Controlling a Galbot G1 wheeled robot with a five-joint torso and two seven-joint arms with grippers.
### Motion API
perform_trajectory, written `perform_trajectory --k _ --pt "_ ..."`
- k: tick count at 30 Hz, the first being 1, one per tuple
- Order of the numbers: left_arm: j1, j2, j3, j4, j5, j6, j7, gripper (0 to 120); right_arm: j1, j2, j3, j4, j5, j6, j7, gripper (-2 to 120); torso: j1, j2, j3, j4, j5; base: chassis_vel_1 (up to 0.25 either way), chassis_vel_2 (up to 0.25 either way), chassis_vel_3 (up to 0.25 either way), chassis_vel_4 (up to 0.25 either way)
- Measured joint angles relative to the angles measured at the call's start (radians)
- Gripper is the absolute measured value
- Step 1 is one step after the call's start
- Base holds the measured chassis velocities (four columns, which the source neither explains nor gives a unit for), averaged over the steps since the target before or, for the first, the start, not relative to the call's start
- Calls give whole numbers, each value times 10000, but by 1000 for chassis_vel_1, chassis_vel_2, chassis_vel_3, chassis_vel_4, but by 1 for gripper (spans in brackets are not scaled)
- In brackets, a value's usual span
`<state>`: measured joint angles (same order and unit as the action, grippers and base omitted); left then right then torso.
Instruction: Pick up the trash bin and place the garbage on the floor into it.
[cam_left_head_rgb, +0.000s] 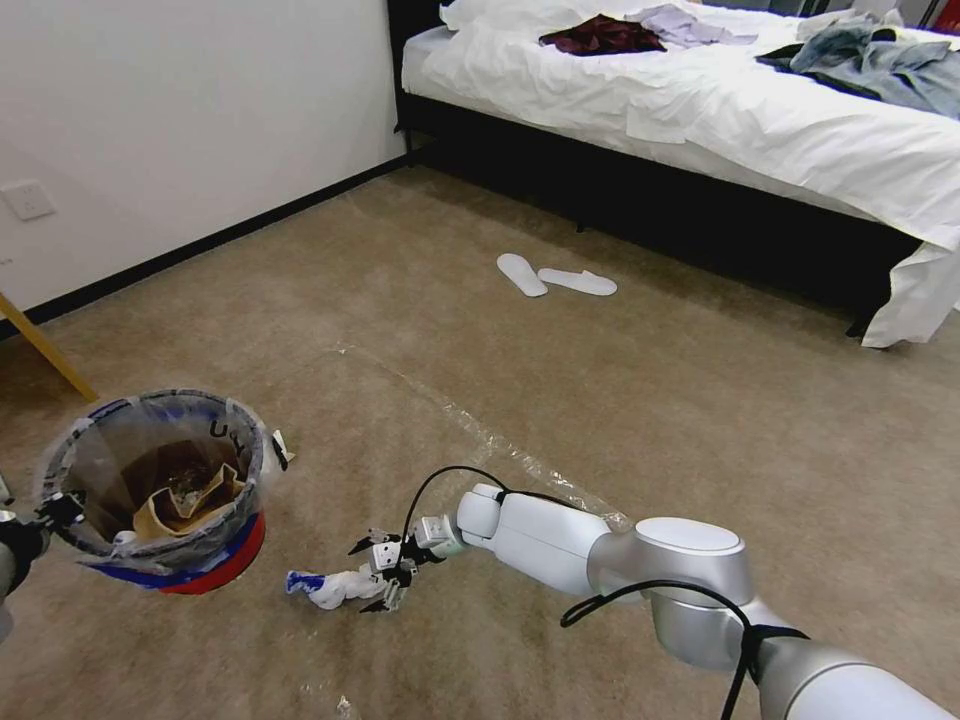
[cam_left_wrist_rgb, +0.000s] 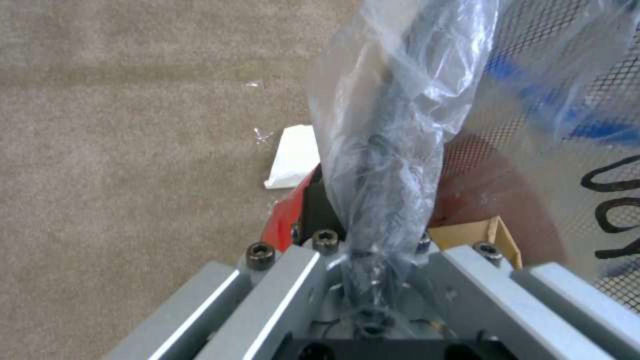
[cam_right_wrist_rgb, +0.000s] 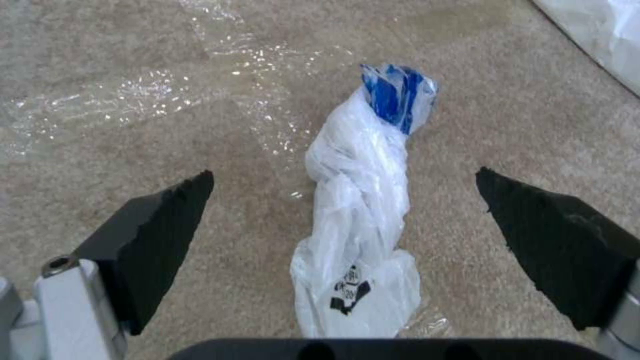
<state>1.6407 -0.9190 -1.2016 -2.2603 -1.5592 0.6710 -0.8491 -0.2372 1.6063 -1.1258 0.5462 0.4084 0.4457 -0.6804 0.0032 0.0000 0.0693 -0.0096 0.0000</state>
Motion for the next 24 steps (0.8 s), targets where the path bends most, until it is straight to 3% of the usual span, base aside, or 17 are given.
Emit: perform_trajectory --k 24 --pt "11 78 64 -7 5 -20 -2 0 -441 -140 319 -127 225 3 -115 100 0 1 0 0 0 0 0 0 0"
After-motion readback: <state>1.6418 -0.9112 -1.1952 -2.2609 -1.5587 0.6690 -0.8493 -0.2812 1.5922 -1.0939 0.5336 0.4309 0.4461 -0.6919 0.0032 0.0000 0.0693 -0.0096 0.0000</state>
